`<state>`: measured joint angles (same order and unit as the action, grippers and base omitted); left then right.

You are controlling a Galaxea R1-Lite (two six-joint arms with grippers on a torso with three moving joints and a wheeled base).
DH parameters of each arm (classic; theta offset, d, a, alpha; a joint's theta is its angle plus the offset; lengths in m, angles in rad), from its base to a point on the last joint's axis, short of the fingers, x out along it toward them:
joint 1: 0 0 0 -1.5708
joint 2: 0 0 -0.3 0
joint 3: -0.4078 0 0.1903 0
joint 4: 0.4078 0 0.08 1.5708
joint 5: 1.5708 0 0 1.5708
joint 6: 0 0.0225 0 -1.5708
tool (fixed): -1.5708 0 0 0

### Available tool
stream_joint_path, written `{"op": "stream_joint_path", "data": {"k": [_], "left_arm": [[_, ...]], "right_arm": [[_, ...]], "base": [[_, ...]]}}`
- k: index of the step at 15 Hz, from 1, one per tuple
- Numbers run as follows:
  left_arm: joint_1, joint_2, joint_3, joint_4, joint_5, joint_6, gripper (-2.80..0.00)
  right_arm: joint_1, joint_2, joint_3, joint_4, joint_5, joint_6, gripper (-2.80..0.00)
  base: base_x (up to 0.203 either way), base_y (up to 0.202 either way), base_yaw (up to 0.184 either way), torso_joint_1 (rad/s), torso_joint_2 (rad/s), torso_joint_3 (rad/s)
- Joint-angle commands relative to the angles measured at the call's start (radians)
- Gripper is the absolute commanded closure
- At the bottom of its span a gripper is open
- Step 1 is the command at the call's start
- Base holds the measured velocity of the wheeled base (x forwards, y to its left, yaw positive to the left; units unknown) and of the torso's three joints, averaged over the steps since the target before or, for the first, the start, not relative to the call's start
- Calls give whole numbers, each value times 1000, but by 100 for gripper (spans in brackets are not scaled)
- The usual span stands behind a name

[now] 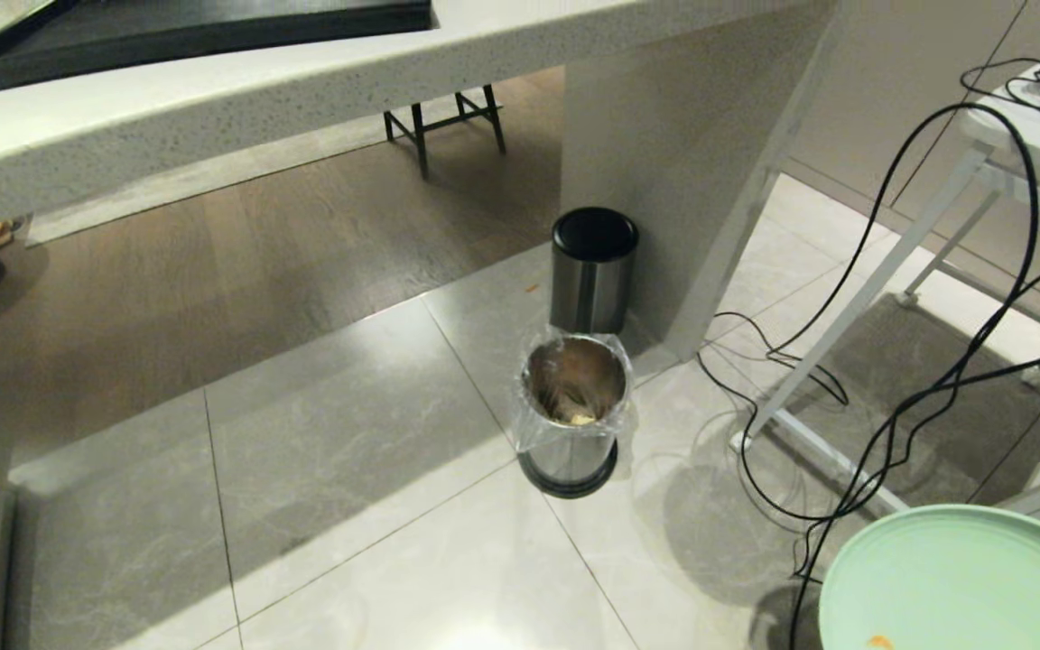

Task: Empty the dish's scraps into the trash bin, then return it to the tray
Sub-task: Put the plate back to the table

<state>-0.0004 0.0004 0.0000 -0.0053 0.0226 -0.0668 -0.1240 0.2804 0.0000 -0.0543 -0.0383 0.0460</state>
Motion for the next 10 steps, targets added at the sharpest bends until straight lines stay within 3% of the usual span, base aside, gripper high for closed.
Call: {"op": "stream_joint_path", "data": {"k": [1, 10], "left_arm": [[0, 1, 0, -1, 0, -1, 0], [-1, 1, 0, -1, 0, -1, 0]], "right_arm": [[0, 3, 0, -1, 0, 0, 0], [0, 3, 0, -1, 0, 2, 0]], "base": [[0, 0, 0, 2, -2, 199], [0, 0, 0, 2, 3, 203]]}}
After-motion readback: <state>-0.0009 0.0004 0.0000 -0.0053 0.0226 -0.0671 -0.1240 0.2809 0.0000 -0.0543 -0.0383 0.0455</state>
